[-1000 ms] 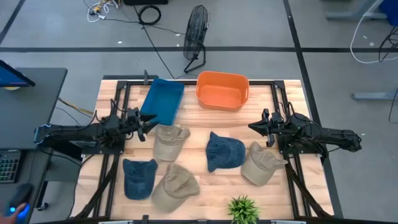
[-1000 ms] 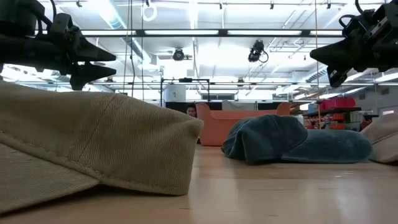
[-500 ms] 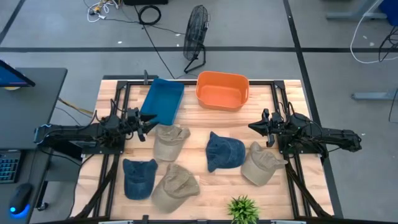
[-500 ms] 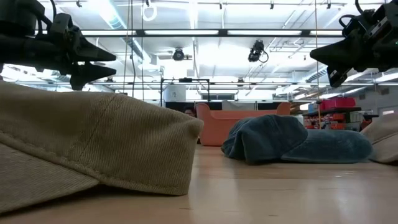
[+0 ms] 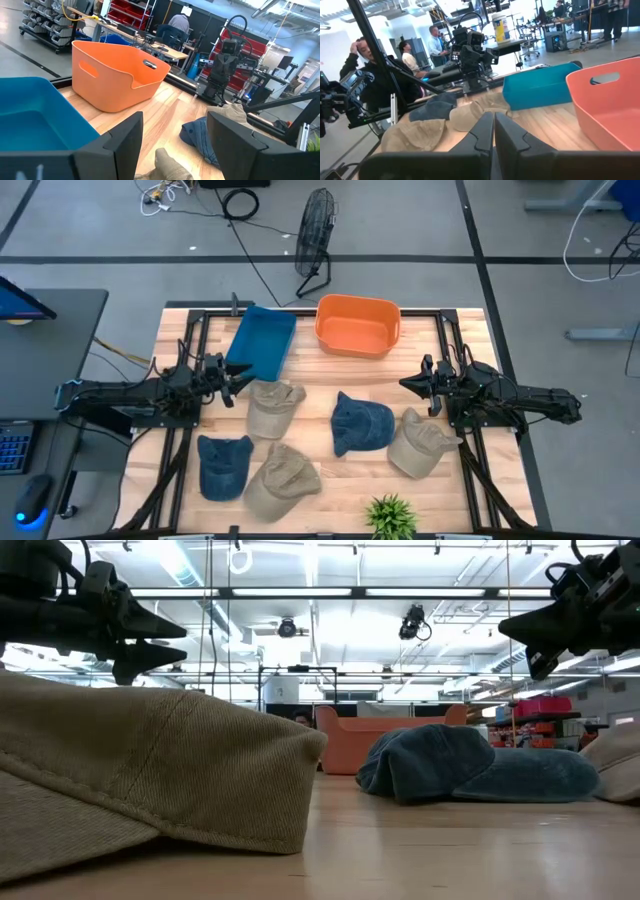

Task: Pick & Place hat
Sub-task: Put the right blue cap into the orange bin

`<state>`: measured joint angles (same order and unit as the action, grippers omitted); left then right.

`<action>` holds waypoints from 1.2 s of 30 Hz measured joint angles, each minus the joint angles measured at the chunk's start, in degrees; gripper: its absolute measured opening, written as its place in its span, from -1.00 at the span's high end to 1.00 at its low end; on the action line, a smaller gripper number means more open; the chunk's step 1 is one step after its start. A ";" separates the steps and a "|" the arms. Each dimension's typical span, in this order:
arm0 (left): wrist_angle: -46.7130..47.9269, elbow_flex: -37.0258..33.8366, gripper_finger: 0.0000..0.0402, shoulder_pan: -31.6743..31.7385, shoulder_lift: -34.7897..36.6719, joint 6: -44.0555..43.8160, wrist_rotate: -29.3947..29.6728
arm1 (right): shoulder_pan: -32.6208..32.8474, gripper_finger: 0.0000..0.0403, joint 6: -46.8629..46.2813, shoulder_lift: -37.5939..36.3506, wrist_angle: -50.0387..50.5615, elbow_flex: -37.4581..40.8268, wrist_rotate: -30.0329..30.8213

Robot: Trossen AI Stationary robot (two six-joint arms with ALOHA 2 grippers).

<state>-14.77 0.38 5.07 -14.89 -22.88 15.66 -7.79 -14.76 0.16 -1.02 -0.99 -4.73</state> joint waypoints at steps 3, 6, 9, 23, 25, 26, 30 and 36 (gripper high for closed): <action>-0.06 0.01 -0.12 -0.01 -0.01 -0.02 0.00 | 0.00 0.89 0.38 -0.02 -0.01 0.00 0.00; -0.65 0.01 -0.12 0.02 -0.01 -0.04 0.00 | 0.00 0.89 0.26 -0.02 0.00 0.00 0.00; -2.06 0.01 -0.12 0.01 -0.01 0.16 0.00 | 0.00 0.89 0.26 0.00 -0.01 0.00 0.00; -1.75 14.20 -0.12 -0.27 -1.09 21.97 -0.62 | 0.00 0.89 0.26 -0.02 0.00 0.00 0.00; -0.87 16.89 -0.12 -0.26 -2.07 23.53 -0.63 | 0.00 0.89 0.26 -0.02 -0.02 0.00 0.00; -0.41 18.09 -0.12 -0.27 -2.64 23.91 -0.61 | 0.00 0.89 0.26 -0.02 -0.01 0.00 -0.01; 1.13 21.43 -0.12 -0.27 -4.82 24.05 -0.63 | 0.00 0.89 0.28 -0.02 0.00 0.00 0.00; 1.57 21.71 -0.12 -0.27 -7.64 22.49 -0.61 | 0.00 0.89 0.33 -0.02 -0.02 0.00 0.02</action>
<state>-13.20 22.09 4.80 -22.53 -0.39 15.05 -7.79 -14.43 0.15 -1.04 -0.99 -4.71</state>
